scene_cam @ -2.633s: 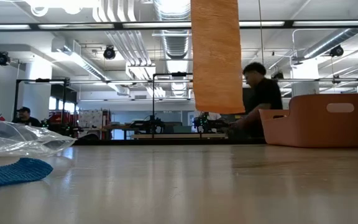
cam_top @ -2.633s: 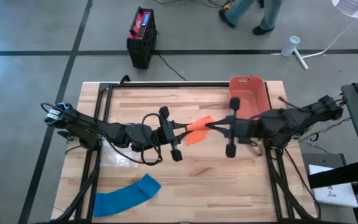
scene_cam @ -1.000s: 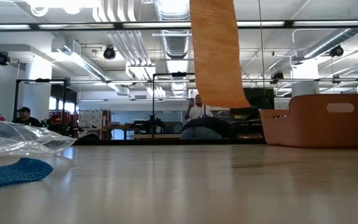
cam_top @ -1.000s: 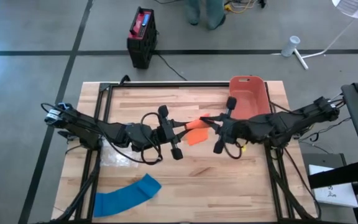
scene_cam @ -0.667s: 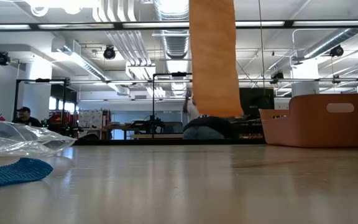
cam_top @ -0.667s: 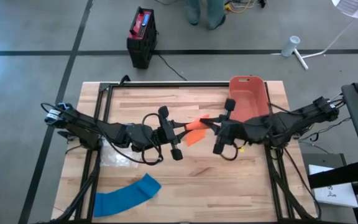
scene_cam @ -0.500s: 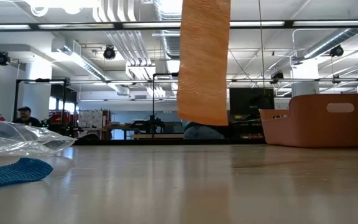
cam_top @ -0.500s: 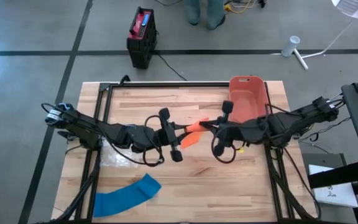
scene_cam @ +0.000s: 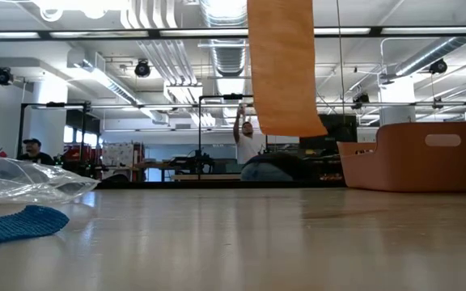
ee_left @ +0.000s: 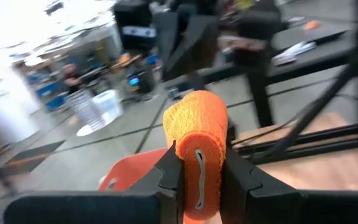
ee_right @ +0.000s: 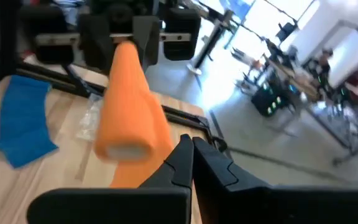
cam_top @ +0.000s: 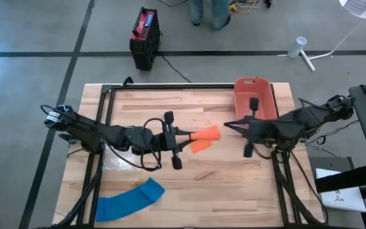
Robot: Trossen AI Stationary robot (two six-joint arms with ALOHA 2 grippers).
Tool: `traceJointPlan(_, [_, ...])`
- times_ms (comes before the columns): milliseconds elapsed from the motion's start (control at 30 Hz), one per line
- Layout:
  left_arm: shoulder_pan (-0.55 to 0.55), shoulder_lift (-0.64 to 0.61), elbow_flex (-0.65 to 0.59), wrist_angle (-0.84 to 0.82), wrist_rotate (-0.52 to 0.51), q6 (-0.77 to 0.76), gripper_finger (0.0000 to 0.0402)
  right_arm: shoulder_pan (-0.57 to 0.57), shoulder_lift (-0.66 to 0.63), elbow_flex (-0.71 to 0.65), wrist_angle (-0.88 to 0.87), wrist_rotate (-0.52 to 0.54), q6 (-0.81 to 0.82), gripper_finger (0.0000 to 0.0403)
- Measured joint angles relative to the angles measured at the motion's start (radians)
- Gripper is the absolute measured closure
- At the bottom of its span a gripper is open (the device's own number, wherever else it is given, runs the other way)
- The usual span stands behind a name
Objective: Roll bandage
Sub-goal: Roll the orange bandage
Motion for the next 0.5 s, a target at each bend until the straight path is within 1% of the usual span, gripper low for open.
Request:
traceJointPlan(100, [-0.019, -0.024, 0.0, -0.001, 0.07, 0.003, 0.0352, 0.04, -0.051, -0.063, 0.076, -0.017, -0.022, 0.0403])
traceJointPlan(233, [-0.034, -0.052, 0.0, 0.006, 0.092, 0.038, 0.0352, 0.065, -0.083, -0.181, 0.276, -0.156, -0.056, 0.0402])
traceJointPlan(300, [-0.035, -0.053, 0.0, 0.01, 0.127, 0.038, 0.0352, 0.07, -0.082, -0.227, 0.357, -0.198, -0.083, 0.0396])
traceJointPlan(400, [-0.034, -0.053, -0.002, 0.037, 0.198, 0.034, 0.0352, 0.071, -0.064, -0.261, 0.455, -0.201, -0.116, 0.0374])
traceJointPlan(500, [-0.035, -0.054, -0.002, 0.077, 0.213, 0.017, 0.0352, 0.071, -0.039, -0.267, 0.54, -0.204, -0.127, 0.0347])
